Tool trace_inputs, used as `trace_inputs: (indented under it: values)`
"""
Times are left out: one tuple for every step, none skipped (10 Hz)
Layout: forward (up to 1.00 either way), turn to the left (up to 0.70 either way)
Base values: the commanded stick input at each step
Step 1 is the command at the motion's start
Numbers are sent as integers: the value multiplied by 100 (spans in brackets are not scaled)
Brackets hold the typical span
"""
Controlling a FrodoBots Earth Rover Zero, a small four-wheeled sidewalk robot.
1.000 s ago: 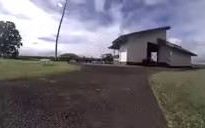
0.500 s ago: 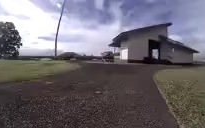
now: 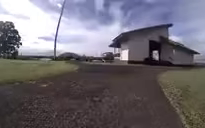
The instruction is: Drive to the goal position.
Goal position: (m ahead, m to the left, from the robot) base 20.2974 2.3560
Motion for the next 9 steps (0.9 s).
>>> trace_inputs:
  values:
    - [50,0]
    - [50,0]
    - [50,0]
    - [50,0]
    - [50,0]
    - [50,0]
    - [50,0]
    - [50,0]
    - [50,0]
